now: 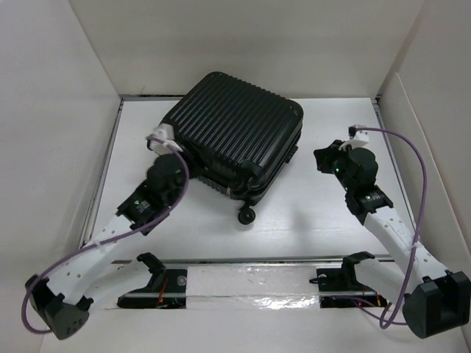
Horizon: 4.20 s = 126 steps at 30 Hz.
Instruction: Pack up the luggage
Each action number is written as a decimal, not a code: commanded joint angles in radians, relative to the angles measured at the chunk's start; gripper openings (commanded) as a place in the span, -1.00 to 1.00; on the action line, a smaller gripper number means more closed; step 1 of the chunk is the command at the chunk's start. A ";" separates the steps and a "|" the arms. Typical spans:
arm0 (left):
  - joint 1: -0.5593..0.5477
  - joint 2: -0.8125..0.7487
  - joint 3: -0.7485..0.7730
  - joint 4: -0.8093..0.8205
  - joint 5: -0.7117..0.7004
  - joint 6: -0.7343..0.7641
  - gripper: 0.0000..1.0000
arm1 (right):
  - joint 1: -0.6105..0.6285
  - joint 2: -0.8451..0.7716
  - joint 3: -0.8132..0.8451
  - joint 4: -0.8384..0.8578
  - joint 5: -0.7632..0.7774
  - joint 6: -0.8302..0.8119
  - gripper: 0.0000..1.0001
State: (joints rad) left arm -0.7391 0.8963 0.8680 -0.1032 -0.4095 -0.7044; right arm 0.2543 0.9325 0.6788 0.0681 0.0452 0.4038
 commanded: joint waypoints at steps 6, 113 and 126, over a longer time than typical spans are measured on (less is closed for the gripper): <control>0.518 0.332 0.300 0.244 0.400 0.031 -0.01 | -0.006 0.126 -0.012 0.108 -0.097 0.001 -1.00; -0.169 0.443 -0.508 0.881 0.350 -0.056 -0.60 | -0.113 0.609 0.421 0.220 -0.195 -0.068 -1.00; -0.212 0.532 -0.368 0.886 0.403 -0.010 -0.57 | -0.072 0.131 -0.161 0.346 -0.239 0.036 -0.94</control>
State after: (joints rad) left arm -0.9501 1.4616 0.4656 0.7422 -0.0322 -0.7448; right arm 0.1642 1.1332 0.6521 0.3332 -0.1844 0.3931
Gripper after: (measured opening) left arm 0.215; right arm 0.067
